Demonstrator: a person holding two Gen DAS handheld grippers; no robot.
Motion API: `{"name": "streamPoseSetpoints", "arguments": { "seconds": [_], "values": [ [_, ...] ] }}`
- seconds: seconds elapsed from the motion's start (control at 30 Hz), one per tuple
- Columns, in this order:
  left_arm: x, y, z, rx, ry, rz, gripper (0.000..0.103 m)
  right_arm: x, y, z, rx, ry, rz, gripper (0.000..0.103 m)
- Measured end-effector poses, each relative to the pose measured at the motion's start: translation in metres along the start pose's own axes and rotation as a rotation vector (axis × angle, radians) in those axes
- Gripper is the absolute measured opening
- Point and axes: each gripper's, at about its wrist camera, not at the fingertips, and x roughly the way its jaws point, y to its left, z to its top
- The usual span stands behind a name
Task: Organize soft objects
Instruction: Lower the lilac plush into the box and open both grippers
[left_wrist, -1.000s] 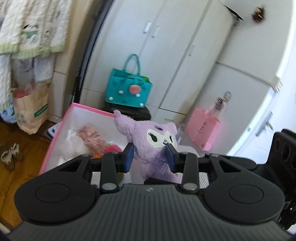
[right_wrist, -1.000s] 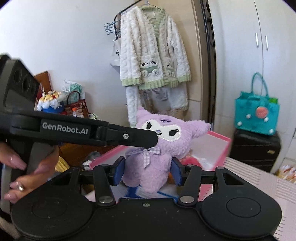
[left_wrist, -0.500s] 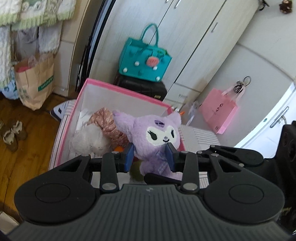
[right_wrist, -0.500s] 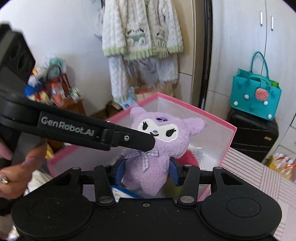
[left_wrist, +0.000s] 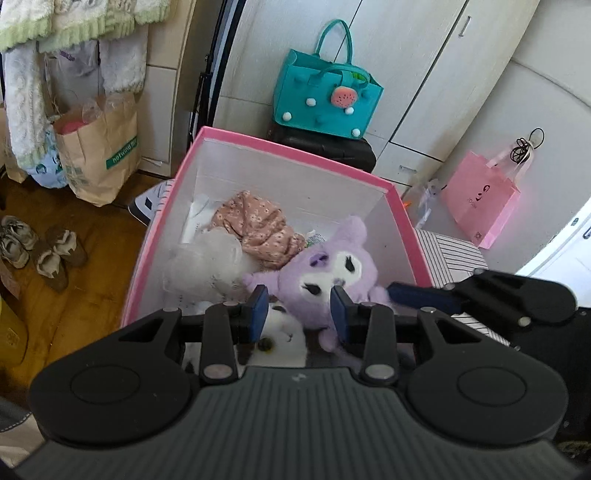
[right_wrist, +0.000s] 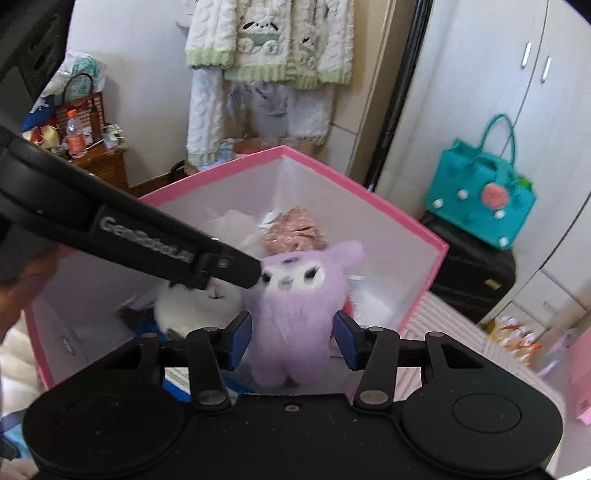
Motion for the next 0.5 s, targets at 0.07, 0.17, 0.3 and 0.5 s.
{"name": "streamPoseSetpoints", "arguments": {
  "seconds": [0.07,0.17,0.3,0.5],
  "values": [
    [-0.005,0.002,-0.002,-0.010,-0.006,-0.013,0.036,-0.006,-0.006,-0.002,0.042,-0.017,0.032,0.054],
    [-0.016,-0.001,-0.006,-0.002,-0.027,-0.012,0.036,-0.020,-0.015,-0.009,0.106,-0.057,0.075,0.054],
    [-0.030,-0.004,-0.013,0.004,-0.052,-0.017,0.036,-0.044,-0.025,-0.021,0.196,-0.123,0.107,0.055],
    [-0.058,-0.019,-0.026,0.058,-0.093,-0.025,0.038,-0.079,-0.018,-0.042,0.223,-0.192,0.072,0.058]
  ]
}}
